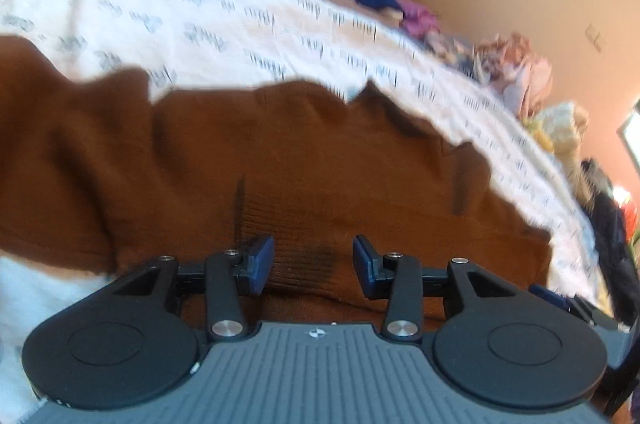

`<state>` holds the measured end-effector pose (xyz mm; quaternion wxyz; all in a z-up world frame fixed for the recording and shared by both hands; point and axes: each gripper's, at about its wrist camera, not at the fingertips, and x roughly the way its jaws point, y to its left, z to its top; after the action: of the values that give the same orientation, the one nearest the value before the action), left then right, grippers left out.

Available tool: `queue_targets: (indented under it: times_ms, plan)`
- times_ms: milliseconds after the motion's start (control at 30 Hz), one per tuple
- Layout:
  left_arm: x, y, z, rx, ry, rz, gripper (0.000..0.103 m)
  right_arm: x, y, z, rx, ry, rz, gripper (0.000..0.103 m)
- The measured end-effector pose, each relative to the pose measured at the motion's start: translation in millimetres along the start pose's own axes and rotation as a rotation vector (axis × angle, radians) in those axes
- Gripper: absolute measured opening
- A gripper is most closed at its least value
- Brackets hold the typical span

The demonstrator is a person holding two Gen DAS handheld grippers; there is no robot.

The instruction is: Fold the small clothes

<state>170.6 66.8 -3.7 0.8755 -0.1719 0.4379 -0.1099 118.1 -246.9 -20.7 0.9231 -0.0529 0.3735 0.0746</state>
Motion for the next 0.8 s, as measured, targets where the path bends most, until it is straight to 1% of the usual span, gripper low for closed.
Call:
queue_targets:
  times_ms: [33,67,100,133,167,200,233,267,333,367,400,467,500,533,567,633,700,733,767,800]
  plan:
    - [5,0,-3,0.023,-0.023,0.004,0.048,6,-5,-3,0.031,0.008,0.015,0.086]
    - [4,-1,-4,0.046,-0.033,0.002,0.048,8,-10,-3,0.066,0.013,0.021,0.089]
    - [1,1,-4,0.045,-0.030,-0.011,0.052,7,-12,1,0.079,0.025,0.024,0.089]
    - [-5,6,-4,0.025,-0.033,-0.050,0.068,2,-10,5,0.088,0.020,0.018,0.090]
    - [-13,14,-3,-0.005,-0.044,-0.098,0.080,-4,-7,7,0.091,0.009,0.016,0.090]
    - [-24,25,-2,-0.042,-0.073,-0.122,0.100,-11,-3,9,0.088,-0.008,0.024,0.090]
    - [-40,39,-1,-0.081,-0.127,-0.121,0.103,-19,4,12,0.081,-0.027,0.034,0.090]
    - [-55,54,2,-0.107,-0.176,-0.126,0.103,-26,12,15,0.072,-0.041,0.047,0.090]
    - [-86,93,14,-0.160,-0.243,-0.143,0.103,-39,33,18,0.062,-0.061,0.106,0.090]
    - [-101,116,21,-0.202,-0.274,-0.128,0.103,-43,44,19,0.056,-0.071,0.143,0.090]
    - [-116,139,28,-0.244,-0.305,-0.102,0.103,-46,57,20,0.046,-0.078,0.182,0.092]
    - [-138,182,44,-0.295,-0.355,-0.012,0.103,-49,84,21,0.031,-0.093,0.237,0.092]
    - [-145,204,51,-0.319,-0.364,0.025,0.102,-50,99,21,0.017,-0.099,0.258,0.093]
    - [-148,228,58,-0.366,-0.364,0.055,0.098,-49,115,21,-0.003,-0.099,0.278,0.093]
    - [-149,249,64,-0.410,-0.353,0.066,0.096,-48,129,21,-0.020,-0.101,0.295,0.093]
    - [-144,288,76,-0.503,-0.323,0.037,0.088,-44,157,20,-0.053,-0.109,0.316,0.093]
    - [-139,316,82,-0.597,-0.329,0.022,0.083,-39,180,19,-0.072,-0.100,0.336,0.093]
    - [-135,328,86,-0.625,-0.328,-0.006,0.083,-37,189,17,-0.081,-0.094,0.358,0.093]
    - [-130,338,89,-0.656,-0.311,-0.039,0.081,-37,196,14,-0.086,-0.092,0.372,0.093]
    - [-124,346,92,-0.685,-0.295,-0.059,0.077,-35,201,14,-0.091,-0.092,0.380,0.093]
